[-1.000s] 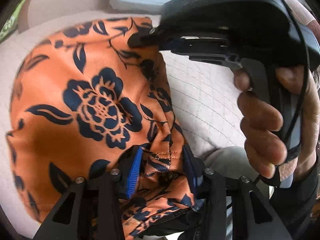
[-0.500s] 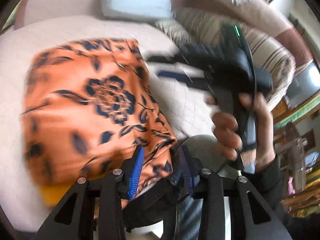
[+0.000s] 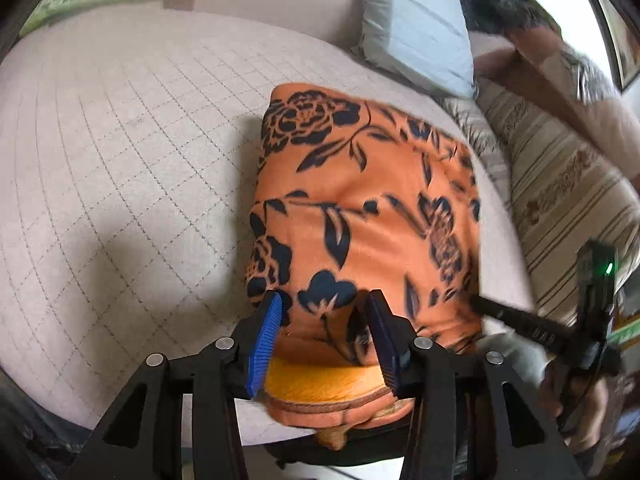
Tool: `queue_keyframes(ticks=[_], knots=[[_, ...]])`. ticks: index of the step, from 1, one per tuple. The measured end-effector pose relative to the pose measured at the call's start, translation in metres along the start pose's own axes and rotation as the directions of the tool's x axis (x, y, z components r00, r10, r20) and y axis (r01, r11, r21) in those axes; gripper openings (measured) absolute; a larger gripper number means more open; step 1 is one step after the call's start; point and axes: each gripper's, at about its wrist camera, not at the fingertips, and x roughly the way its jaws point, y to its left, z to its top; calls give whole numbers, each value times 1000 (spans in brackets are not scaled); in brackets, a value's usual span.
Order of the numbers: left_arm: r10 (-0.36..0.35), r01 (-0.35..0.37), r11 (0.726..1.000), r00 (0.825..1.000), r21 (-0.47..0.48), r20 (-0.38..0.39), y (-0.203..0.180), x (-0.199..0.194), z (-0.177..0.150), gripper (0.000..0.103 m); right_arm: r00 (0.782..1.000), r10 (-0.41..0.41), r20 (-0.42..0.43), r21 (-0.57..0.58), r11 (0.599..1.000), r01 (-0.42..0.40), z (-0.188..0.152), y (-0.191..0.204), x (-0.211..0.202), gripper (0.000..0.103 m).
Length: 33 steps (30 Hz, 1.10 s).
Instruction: Fold small clothes
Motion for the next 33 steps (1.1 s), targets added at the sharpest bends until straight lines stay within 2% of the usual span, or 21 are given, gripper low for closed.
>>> queue_keyframes(ticks=[2, 4, 6, 7, 8, 10, 12, 13, 14, 16, 17, 19, 21, 23, 25, 27, 29, 31, 33], knots=[[-5, 5, 1000, 1000, -5, -10, 6, 6, -1, 50, 1000, -17, -24, 34, 999, 18, 2, -8, 13, 6], [-17, 16, 1000, 1000, -15, -16, 10, 7, -4, 50, 999, 9, -35, 85, 996, -6, 6, -18, 21, 6], [-28, 27, 999, 999, -21, -37, 14, 2, -8, 50, 999, 27, -20, 86, 996, -25, 7, -18, 19, 7], [-42, 41, 999, 998, -29, -40, 17, -3, -11, 50, 999, 27, -16, 77, 997, -26, 7, -16, 18, 12], [-46, 45, 999, 998, -27, -35, 19, -8, -14, 50, 999, 32, -8, 67, 997, -31, 6, -18, 18, 13], [-6, 6, 1000, 1000, -11, -28, 23, -26, -21, 50, 998, 69, 15, 69, 995, -70, 6, -20, 14, 15], [-12, 11, 999, 999, -37, -34, 32, -37, -22, 50, 992, 119, 52, 103, 987, -123, 5, -27, 5, 20], [-30, 27, 997, 999, -72, -39, 37, -40, -20, 50, 985, 158, 70, 111, 980, -165, 7, -30, 2, 27], [-65, 60, 990, 997, -128, -40, 45, -41, -16, 50, 975, 201, 95, 118, 970, -212, 11, -31, -3, 37], [-137, 128, 964, 990, -235, -25, 63, -36, -5, 50, 964, 234, 128, 134, 959, -250, 22, -34, -6, 56], [-152, 141, 953, 988, -268, -21, 69, -33, -4, 48, 958, 247, 143, 137, 954, -266, 28, -35, -6, 58], [-185, 166, 935, 982, -314, -31, 77, -23, 2, 46, 957, 249, 147, 165, 948, -272, 40, -38, 2, 59], [-229, 211, 930, 973, -301, -27, 75, -14, 4, 32, 953, 274, 129, 182, 938, -294, 44, -38, 16, 59], [-235, 217, 931, 972, -294, -26, 71, -8, 3, 23, 952, 287, 103, 201, 932, -302, 43, -40, 28, 59], [-217, 204, 940, 976, -274, -16, 67, -13, -1, 14, 961, 260, 89, 196, 942, -273, 42, -37, 33, 58], [-230, 216, 935, 973, -282, -18, 67, -26, -7, 4, 967, 241, 86, 185, 950, -253, 43, -35, 33, 55], [-217, 205, 948, 976, -242, -25, 65, -37, -13, 2, 976, 209, 65, 187, 958, -218, 42, -33, 36, 48], [-224, 203, 949, 973, -243, -63, 67, -35, -20, 2, 981, 189, 51, 171, 966, -195, 42, -32, 40, 44], [-218, 188, 950, 971, -250, -100, 72, -28, -25, 2, 985, 167, 43, 170, 970, -172, 46, -24, 45, 43]])
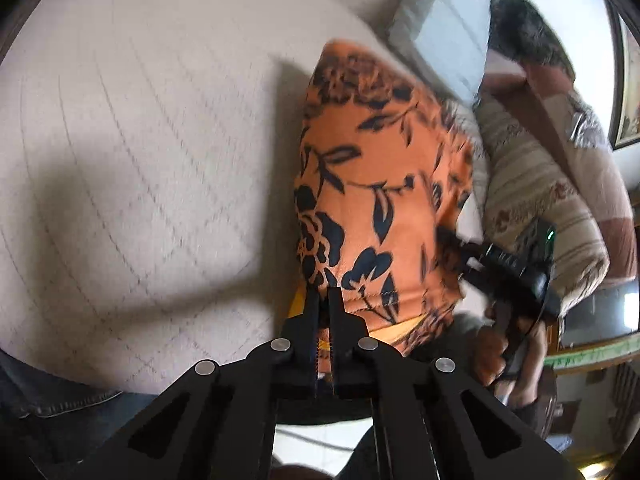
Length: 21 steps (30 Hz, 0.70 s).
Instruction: Fold small clothes
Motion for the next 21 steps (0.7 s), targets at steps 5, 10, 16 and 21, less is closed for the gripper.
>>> queue_keyframes(ticks=[5, 10, 16, 21], knots=[[18, -17, 1000, 1000, -15, 14, 7, 2, 2, 5, 1000, 13, -2, 24, 1000, -13, 0, -7, 1, 42], [24, -26, 999, 998, 39, 59, -6, -18, 1, 22, 995, 78, 66, 9, 997, -78, -1, -10, -16, 52], [95, -108, 990, 986, 90, 140, -29, -25, 39, 61, 990, 137, 36, 18, 990, -138, 14, -20, -17, 74], [19, -19, 1000, 1000, 17, 10, -20, 34, 75, 61, 982, 178, -67, 92, 981, -172, 28, -32, 14, 74]])
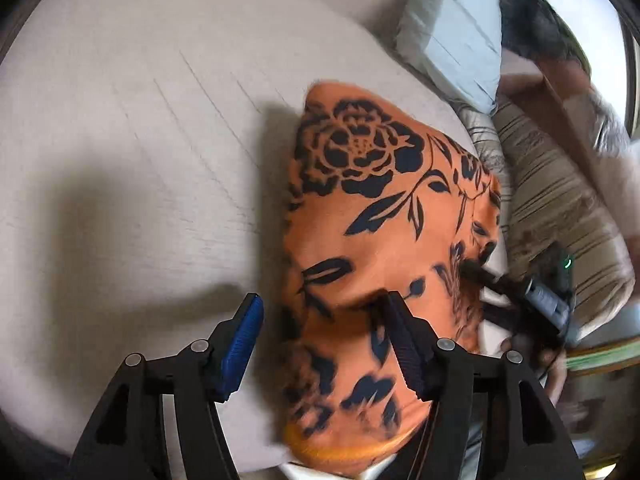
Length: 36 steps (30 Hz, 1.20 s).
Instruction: Fold small clothes
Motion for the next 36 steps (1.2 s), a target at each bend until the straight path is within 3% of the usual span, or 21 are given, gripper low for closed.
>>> queue_keyframes(ticks=[1, 3, 4, 8, 11, 13, 16, 19, 26, 31, 36], knots=[[-64, 63, 998, 998, -26, -6, 5, 8, 3, 63, 1000, 8, -1, 1, 1000, -8, 0, -1, 0, 74], [-116, 115, 990, 993, -88, -12, 18, 19, 5, 63, 999, 33, -15, 11, 999, -33, -3, -4, 3, 68], [-150, 148, 982, 989, -120, -8, 24, 22, 4, 62, 999, 42, -28, 14, 999, -42, -4, -6, 4, 60], [-178, 178, 980, 984, -86, 4, 21, 12, 6, 28, 998, 33, -49, -9, 999, -34, -9, -7, 7, 36], [-206, 207, 975, 978, -84, 18, 18, -1, 7, 23, 999, 25, -29, -78, 997, -27, -13, 12, 1, 28], [-183, 185, 982, 982, -44, 47, 11, -20, 9, 22, 998, 68, -14, -103, 992, -69, -15, 24, -7, 26], [-213, 217, 976, 973, -33, 94, 9, -59, 22, 22, 991, 132, 7, -123, 984, -131, -14, 46, -16, 26], [-202, 205, 979, 970, -4, 137, 10, -96, 30, 22, 979, 203, 26, -158, 968, -196, -1, 78, -20, 26], [-175, 170, 985, 962, 40, 211, 11, -144, 99, 22, 963, 269, 25, -220, 941, -257, 76, 141, 4, 26], [-148, 140, 989, 967, 52, 207, 21, -120, 160, 23, 964, 262, 34, -226, 942, -248, 129, 148, 38, 26], [-47, 47, 999, 986, 6, 162, 71, -47, 183, 25, 978, 207, 5, -190, 961, -202, 155, 117, 107, 26]])
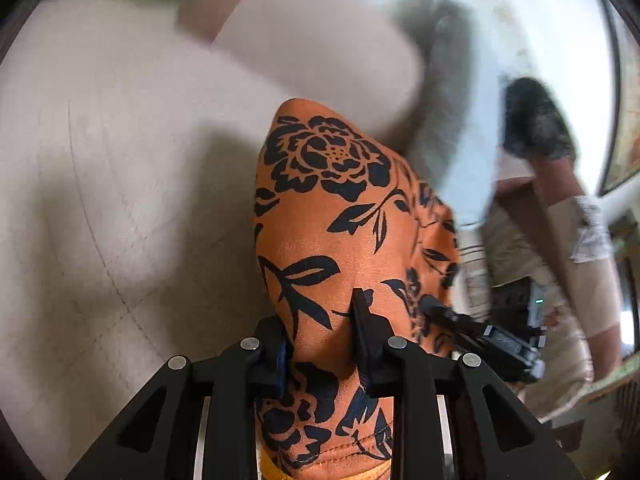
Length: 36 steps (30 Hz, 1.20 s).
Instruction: Fold small clothes
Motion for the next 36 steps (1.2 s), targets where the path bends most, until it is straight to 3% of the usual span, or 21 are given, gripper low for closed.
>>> queue_keyframes(ticks=[2, 4, 7, 8, 11, 15, 18, 19, 21, 22, 25, 27, 28, 31, 34, 36], knots=[[126, -126, 992, 991, -10, -41, 15, 26, -7, 30, 997, -52, -55, 30, 998, 54, -3, -18, 23, 28], [137, -136, 990, 990, 24, -21, 13, 23, -9, 33, 996, -50, -67, 21, 998, 52, -4, -22, 31, 30], [139, -140, 990, 990, -11, -28, 1, 20, -7, 38, 995, -67, -70, -34, 997, 64, -1, -16, 31, 38], [145, -145, 989, 989, -6, -28, 15, 9, -5, 40, 995, -70, -67, -39, 997, 68, -3, -15, 30, 42], [183, -183, 983, 983, 8, -6, 12, 8, -4, 43, 995, -81, -59, -42, 996, 79, -1, -9, 29, 44], [231, -232, 972, 972, 23, 45, -8, -18, -14, 50, 988, -149, 30, -102, 983, 151, -7, 11, -4, 49], [272, -273, 961, 962, 42, 29, -15, -30, -31, 51, 990, -135, 33, -90, 986, 138, -24, 17, -17, 49], [278, -278, 959, 961, 55, 17, -21, -30, -38, 51, 986, -164, 27, -102, 981, 166, -32, 20, -16, 48], [330, -331, 941, 944, 71, 27, -26, -33, -55, 51, 973, -231, 25, -108, 967, 232, -52, 19, -14, 29], [346, -347, 935, 938, 71, 31, -25, -36, -63, 51, 964, -266, 18, -99, 959, 267, -59, 16, -12, 10], [368, -367, 928, 930, 64, -3, -17, -30, -73, 51, 953, -303, 4, -85, 949, 303, -72, 2, -4, 10], [357, -356, 933, 934, 45, -19, -15, -28, -72, 51, 951, -309, -24, -72, 949, 307, -69, -2, 4, 11], [330, -329, 944, 944, 29, -20, -17, -36, -69, 50, 952, -305, -25, -65, 951, 303, -66, 1, 2, 12], [281, -281, 960, 959, 10, 32, -25, -58, -59, 48, 957, -288, 41, -122, 949, 291, -58, 21, -19, 23], [265, -267, 964, 958, 10, 112, -38, -72, -33, 57, 969, -233, 86, -159, 957, 244, -35, 40, -29, 66], [248, -250, 968, 963, 1, 102, -41, -62, -6, 60, 972, -219, 90, -178, 956, 232, -9, 49, -17, 67]])
